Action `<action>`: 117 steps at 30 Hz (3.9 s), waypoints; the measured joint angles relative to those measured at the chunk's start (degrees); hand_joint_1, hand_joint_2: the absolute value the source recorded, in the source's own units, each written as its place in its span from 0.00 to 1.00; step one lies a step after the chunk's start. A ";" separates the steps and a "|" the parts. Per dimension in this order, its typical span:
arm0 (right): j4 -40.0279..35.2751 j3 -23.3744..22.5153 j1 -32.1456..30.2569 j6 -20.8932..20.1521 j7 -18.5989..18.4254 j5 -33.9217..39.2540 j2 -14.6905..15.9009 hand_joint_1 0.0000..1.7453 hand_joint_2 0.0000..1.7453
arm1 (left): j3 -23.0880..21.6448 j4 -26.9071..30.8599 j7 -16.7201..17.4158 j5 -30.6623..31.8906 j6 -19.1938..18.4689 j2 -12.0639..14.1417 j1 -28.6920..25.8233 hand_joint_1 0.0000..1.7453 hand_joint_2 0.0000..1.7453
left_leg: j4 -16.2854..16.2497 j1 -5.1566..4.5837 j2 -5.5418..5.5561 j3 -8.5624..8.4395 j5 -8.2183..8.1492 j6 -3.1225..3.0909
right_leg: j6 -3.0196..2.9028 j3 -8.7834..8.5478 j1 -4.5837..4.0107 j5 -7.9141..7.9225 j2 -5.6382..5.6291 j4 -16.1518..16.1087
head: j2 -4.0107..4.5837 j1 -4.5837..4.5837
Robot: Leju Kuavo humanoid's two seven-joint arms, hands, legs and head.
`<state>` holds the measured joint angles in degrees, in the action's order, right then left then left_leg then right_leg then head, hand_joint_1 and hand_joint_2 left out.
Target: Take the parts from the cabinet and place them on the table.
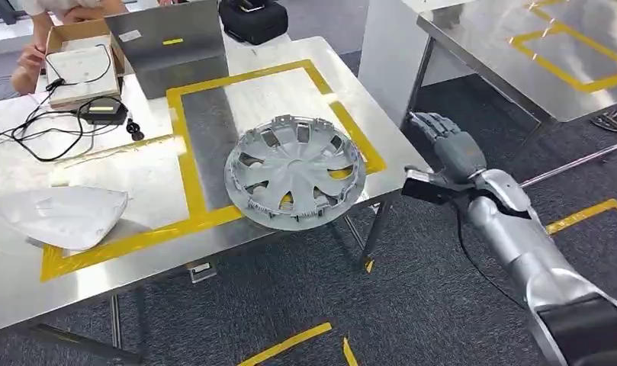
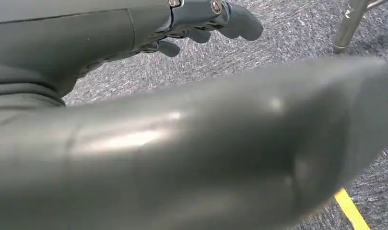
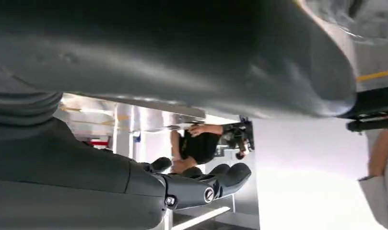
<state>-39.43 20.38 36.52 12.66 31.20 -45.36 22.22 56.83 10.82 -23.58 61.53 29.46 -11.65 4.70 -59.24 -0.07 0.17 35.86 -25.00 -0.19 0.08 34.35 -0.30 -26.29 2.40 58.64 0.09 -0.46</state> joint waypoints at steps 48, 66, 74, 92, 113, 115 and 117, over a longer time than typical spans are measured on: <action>-22.22 -12.24 -17.35 -2.47 -0.92 -2.71 3.90 0.00 0.00 | 1.25 0.00 1.40 -0.83 2.84 -0.07 0.57 0.00 0.00 | 0.16 0.81 0.86 0.65 1.13 -0.92 | 3.80 -2.02 2.65 -2.90 -1.99 3.26 | 0.00 -0.11; -22.94 -14.19 -17.02 -2.58 -0.97 -3.74 2.61 0.00 0.00 | 1.36 0.15 1.12 -0.81 2.60 0.22 0.65 0.00 0.00 | -0.66 -0.43 -0.11 -5.15 -4.18 0.19 | 0.08 0.86 0.90 0.59 -1.54 1.02 | 0.00 0.02; -23.12 -15.33 -16.68 -3.04 -0.97 -3.78 2.63 0.00 0.00 | 1.35 0.17 0.74 -0.68 2.49 0.13 0.67 0.00 0.00 | 1.06 0.02 -0.16 -3.13 -1.60 -1.86 | 2.60 6.93 1.35 -8.19 -2.01 15.72 | 0.00 -0.04; -26.05 -19.07 -21.99 -2.76 -0.31 -1.24 4.08 0.00 0.00 | 1.35 0.09 0.35 -0.33 1.81 0.02 0.59 0.00 0.00 | -14.00 0.32 0.03 3.09 -8.13 1.73 | -0.52 0.31 1.55 -0.17 -1.94 0.88 | 0.00 0.05; -30.62 -22.50 -26.38 -3.61 -0.86 -0.78 6.28 0.00 0.00 | 1.35 0.09 0.44 -0.13 1.31 -0.26 0.94 0.00 0.00 | -0.51 -0.33 -0.12 -1.46 -1.16 -0.66 | 1.10 -2.34 0.86 -2.12 -2.40 0.56 | 0.00 -0.11; -30.71 -22.52 -26.40 -3.70 -0.86 -0.78 6.33 0.00 0.00 | 1.35 0.09 0.44 -0.13 1.31 -0.33 0.94 0.00 0.00 | -0.39 -0.50 -0.12 -1.25 -0.84 0.06 | 0.13 -2.15 1.33 -1.41 -2.36 0.09 | 0.00 -0.07; -30.86 -22.54 -26.30 -3.74 -0.84 -0.78 6.35 0.00 0.00 | 1.35 0.07 0.44 -0.15 1.31 -0.33 0.94 0.00 0.00 | -3.84 -0.23 -0.04 0.21 -4.16 0.75 | -0.52 -1.79 1.48 -0.90 -2.17 -0.05 | 0.00 0.13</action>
<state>-70.29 -2.16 10.22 8.92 30.36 -46.14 28.57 58.18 10.89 -23.15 61.37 30.77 -11.98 5.64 -63.08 -0.30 0.13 36.06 -29.17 0.56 -0.44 32.55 1.18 -27.19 0.24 58.59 0.09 -0.33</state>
